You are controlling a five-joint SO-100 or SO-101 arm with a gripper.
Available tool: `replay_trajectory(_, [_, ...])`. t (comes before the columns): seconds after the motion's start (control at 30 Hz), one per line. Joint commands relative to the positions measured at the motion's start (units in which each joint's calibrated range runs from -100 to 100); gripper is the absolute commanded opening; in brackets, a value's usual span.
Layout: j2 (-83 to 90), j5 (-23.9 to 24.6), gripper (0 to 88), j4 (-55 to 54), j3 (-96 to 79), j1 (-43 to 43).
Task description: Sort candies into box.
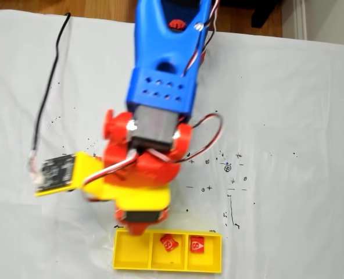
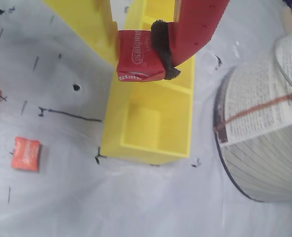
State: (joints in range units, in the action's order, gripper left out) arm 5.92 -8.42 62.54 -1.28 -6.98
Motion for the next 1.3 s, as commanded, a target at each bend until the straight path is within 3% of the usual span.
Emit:
replay_trajectory(0.0, [-4.4, -0.1, 0.2, -0.9, 12.6, -2.3])
replay_trajectory(0.43, [-11.9, 0.1, 0.2, -6.0, 10.0, -0.5])
replay_trajectory(0.97, [-13.5, 0.7, 0.6, -4.8, 10.3, 0.6])
replay_trajectory(1.0, [-13.6, 0.6, 1.6, -4.6, 10.3, 0.5])
replay_trajectory(1.07, [-13.6, 0.4, 11.9, -4.0, 10.3, 0.4])
replay_trajectory(1.27, [-13.0, 0.5, 24.3, -2.7, 10.3, -0.2])
